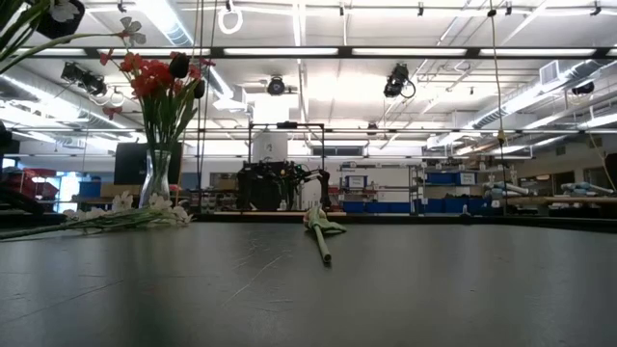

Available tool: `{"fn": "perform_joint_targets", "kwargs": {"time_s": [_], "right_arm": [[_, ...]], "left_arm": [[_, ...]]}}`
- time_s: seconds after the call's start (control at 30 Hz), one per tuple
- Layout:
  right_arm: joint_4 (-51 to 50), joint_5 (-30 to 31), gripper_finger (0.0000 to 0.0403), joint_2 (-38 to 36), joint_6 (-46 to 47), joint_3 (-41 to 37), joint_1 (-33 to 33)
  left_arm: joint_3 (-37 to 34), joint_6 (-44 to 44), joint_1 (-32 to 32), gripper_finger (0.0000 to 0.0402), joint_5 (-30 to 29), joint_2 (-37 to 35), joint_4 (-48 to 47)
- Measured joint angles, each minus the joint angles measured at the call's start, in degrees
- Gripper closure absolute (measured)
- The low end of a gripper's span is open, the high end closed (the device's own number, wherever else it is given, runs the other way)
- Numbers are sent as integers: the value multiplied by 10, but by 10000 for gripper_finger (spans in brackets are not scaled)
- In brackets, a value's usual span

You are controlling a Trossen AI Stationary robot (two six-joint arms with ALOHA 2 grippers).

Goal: Sort flowers into vase by color
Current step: Put the pink flower into the yellow vase

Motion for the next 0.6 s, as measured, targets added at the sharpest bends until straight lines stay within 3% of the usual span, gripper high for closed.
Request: {"fn": "perform_joint_targets", "kwargs": {"time_s": [0.33,0.47,0.6], "right_arm": [[0,0,336,0,0,0,0],[0,0,336,0,0,0,0],[0,0,336,0,0,0,0]], "left_arm": [[-4,1,0,383,0,0,1],[-4,1,0,346,1,0,1],[-4,2,0,283,25,0,14]]}}
